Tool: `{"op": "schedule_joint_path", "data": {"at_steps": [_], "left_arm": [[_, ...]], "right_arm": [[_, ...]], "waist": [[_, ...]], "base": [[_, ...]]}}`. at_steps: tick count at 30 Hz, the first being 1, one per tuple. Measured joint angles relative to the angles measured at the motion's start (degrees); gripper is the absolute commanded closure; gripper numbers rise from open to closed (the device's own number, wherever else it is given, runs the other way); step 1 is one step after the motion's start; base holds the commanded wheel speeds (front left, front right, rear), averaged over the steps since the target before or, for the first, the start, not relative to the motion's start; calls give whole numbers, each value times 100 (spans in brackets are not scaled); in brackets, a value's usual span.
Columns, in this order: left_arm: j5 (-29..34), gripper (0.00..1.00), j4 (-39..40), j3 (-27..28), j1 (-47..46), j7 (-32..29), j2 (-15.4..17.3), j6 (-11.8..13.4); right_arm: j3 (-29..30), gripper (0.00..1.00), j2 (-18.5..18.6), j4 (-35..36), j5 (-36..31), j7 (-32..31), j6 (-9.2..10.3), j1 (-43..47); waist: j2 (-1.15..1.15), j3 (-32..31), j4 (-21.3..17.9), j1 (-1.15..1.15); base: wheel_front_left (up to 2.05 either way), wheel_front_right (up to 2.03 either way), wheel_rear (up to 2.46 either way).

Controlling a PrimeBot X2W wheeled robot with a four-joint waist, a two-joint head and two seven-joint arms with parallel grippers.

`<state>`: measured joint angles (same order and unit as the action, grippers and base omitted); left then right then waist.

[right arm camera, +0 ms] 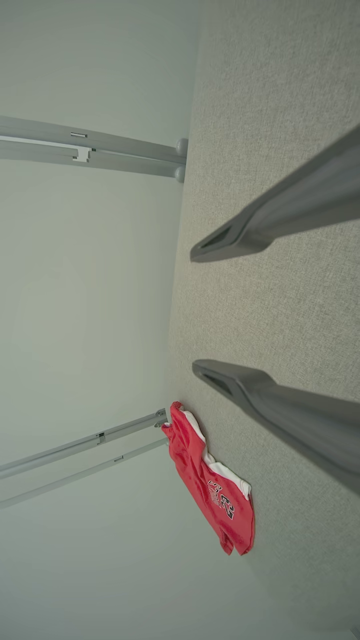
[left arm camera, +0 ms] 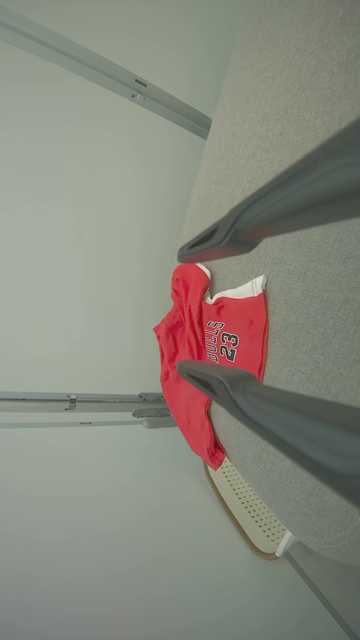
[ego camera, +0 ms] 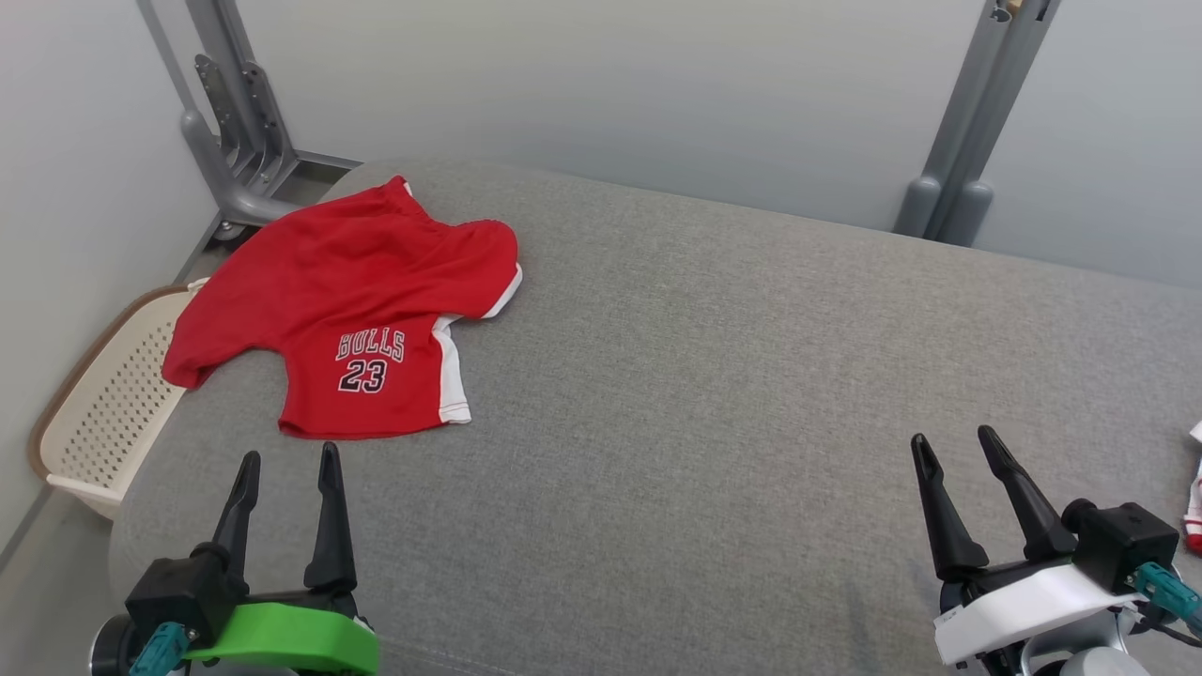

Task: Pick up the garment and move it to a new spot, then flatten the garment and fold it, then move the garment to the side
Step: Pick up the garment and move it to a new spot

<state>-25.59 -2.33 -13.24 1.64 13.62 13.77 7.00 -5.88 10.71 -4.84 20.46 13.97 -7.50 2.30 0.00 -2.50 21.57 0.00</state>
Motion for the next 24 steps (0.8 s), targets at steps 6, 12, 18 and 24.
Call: {"op": "schedule_joint_path", "data": {"at_steps": [6,12,18,24], "left_arm": [[-8,0,16,-12,2,-18,19,5],[-10,0,35,-15,4,-19,35,32],[-47,0,47,-21,6,-19,60,41],[-49,0,53,-53,-4,-94,129,48]], "right_arm": [[-41,0,-1,-47,9,8,-1,-2],[-92,0,-1,-65,13,9,-1,-19],[-114,0,1,-73,40,12,0,-24],[-113,0,-20,-74,40,25,0,-25]], "waist": [[0,-10,195,0],[0,-32,206,0],[0,-29,152,0],[0,1,133,0]], "base": [[0,0,0],[0,0,0],[0,0,0],[0,0,0]]}}
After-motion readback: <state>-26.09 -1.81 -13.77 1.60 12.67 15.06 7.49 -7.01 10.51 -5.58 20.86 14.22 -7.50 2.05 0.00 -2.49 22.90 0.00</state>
